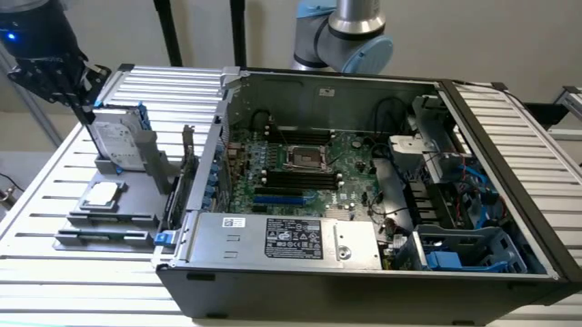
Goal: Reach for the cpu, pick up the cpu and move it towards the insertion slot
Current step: 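Pick up the cpu and move it towards the insertion slot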
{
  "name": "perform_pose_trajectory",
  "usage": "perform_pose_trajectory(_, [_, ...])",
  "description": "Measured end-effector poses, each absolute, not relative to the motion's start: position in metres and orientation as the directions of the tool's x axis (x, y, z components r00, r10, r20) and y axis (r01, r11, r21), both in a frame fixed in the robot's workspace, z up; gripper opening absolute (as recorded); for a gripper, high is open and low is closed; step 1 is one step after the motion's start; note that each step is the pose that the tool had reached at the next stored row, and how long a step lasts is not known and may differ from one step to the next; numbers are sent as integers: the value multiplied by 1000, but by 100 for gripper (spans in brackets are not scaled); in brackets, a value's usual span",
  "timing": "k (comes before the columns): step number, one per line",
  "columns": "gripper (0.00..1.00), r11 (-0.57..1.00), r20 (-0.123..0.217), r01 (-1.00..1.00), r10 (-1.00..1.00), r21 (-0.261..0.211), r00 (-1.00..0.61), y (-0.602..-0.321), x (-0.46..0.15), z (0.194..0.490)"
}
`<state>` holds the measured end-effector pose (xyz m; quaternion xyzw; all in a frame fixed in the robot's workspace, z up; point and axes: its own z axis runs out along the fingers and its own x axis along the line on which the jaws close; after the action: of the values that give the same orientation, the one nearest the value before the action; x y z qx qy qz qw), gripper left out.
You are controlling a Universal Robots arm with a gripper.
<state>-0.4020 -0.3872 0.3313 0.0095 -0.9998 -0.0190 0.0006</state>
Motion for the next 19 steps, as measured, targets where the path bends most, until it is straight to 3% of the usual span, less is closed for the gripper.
perform_pose_trajectory(19, [11, 999, 1, -19, -19, 38, -1000, -408, -424, 324])
